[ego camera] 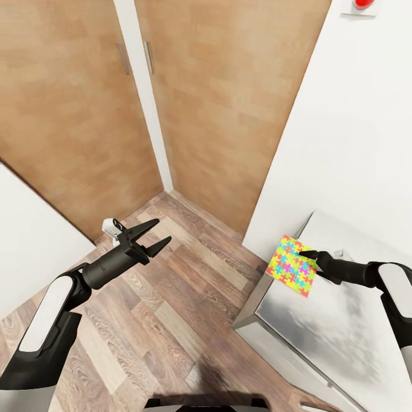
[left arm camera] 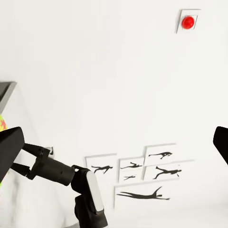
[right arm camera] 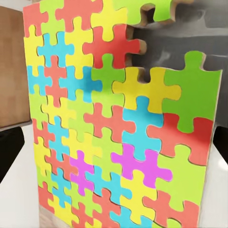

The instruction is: Put all the toys in the child's room - the three board games (two on the bed and one on the table), the two jigsaw puzzles on the table, and the tennis ball on the table - inside the toy box on the table in the child's room.

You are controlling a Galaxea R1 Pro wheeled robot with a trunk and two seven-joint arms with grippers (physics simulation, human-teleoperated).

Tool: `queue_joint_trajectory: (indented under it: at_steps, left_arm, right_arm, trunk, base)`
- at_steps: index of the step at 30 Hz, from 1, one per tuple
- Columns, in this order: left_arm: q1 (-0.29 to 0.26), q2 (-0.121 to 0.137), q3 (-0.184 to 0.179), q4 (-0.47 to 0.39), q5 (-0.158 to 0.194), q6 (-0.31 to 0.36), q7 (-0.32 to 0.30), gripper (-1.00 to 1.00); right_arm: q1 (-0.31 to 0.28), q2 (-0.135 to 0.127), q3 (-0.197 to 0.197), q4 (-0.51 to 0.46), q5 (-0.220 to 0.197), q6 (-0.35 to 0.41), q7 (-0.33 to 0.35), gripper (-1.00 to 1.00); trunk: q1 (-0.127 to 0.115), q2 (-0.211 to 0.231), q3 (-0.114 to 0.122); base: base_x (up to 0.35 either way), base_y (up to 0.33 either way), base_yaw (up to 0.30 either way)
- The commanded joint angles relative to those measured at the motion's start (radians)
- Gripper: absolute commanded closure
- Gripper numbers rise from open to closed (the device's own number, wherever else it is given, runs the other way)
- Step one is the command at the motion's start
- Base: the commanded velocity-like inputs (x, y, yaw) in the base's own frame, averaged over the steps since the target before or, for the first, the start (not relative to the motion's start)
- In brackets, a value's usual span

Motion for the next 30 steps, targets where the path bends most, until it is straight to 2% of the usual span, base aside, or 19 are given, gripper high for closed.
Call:
queue_joint_trajectory:
  at_steps: [1, 30]
  left_arm:
    - [-0.001, 0.001, -0.001, 0.0, -0.005, 0.001, -0.007, -1.0]
    - [-0.001, 0.001, -0.001, 0.0, -0.005, 0.001, -0.006, -1.0]
  right_arm:
    - [-0.001, 0.0, -0.001, -0.001, -0.011, 0.003, -0.01, -1.0]
    - [-0.001, -0.001, -0.003, 0.001, -0.01, 0.003, -0.01, -1.0]
  trunk:
    - [0.001, -0.002, -0.001]
    - [0.001, -0.002, -0.001]
  base:
    - [0.0, 0.0, 0.053]
    - [0.0, 0.0, 0.008]
